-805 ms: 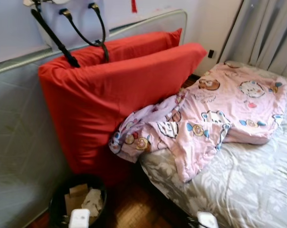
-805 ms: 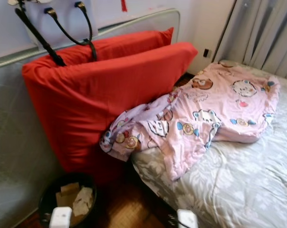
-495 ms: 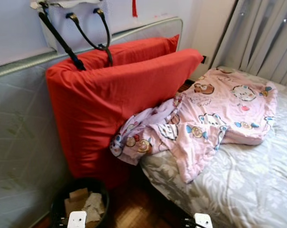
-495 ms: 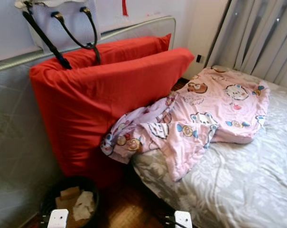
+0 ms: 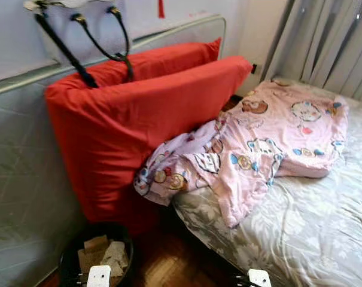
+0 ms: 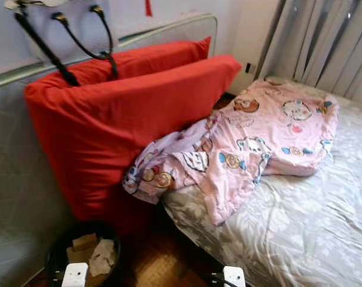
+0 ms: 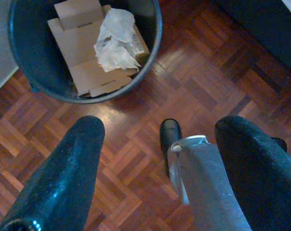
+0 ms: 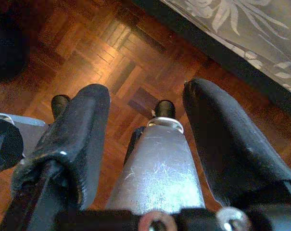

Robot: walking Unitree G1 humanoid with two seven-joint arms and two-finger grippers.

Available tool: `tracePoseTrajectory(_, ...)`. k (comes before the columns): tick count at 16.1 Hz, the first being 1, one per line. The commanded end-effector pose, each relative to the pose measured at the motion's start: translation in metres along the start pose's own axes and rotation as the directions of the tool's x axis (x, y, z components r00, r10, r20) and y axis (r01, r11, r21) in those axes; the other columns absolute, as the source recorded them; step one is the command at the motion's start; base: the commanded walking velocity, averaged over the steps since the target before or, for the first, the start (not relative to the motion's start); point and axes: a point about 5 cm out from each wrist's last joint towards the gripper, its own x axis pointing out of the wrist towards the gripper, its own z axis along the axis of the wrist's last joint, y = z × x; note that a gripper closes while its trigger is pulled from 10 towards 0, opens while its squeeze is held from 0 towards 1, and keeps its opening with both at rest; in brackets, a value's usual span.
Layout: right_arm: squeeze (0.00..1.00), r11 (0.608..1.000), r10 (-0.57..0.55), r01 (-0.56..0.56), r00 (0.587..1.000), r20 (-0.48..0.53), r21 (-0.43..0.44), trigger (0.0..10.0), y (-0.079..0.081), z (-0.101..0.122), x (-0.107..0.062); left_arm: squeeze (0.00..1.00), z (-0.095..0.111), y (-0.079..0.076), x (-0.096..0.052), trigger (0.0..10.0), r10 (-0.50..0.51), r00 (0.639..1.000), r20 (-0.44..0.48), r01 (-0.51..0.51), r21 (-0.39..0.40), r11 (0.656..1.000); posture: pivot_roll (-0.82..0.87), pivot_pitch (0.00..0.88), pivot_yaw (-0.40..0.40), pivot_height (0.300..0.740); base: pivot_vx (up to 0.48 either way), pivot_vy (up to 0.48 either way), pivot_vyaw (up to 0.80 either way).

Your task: Clean up the room

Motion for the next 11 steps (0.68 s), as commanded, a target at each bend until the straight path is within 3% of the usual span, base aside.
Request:
tracePoseTrajectory(1,0.00,1.000,0.001,-0.001,1.000,0.005,-0.014,10.0,-0.0010,0.0011,0.0000,0.00,-0.0007,-0.0003,0.0000,10.0,-0.001,1.000,-0.005,0.001,-0.008,1.000,0.08,0.000,-0.023,0.740,0.000,0.000,0.00)
tracePoseTrajectory(2,0.00,1.000,0.007,-0.007,1.000,0.004,-0.028,10.0,-0.0007,0.0014,0.0000,0.00,-0.0007,0.0002,-0.0001,10.0,0.000,1.000,-0.004,0.000,-0.009,1.000,0.08,0.000,-0.023,0.740,0.000,0.000,0.00)
tracePoseTrajectory(7,0.00,1.000,0.024,-0.024,1.000,0.003,-0.005,10.0,0.0005,0.0002,-0.0002,0.00,-0.0011,0.0015,-0.0003,10.0,-0.002,1.000,-0.004,0.002,-0.008,1.000,0.08,0.000,-0.023,0.740,0.049,0.000,0.75)
tracePoseTrajectory(11,0.00,1.000,0.019,-0.019,1.000,0.007,0.014,10.0,0.0003,0.0002,-0.0002,0.00,-0.0012,0.0020,-0.0004,10.0,0.000,1.000,-0.004,-0.001,-0.010,1.000,0.08,0.000,-0.024,0.740,0.254,0.000,0.00)
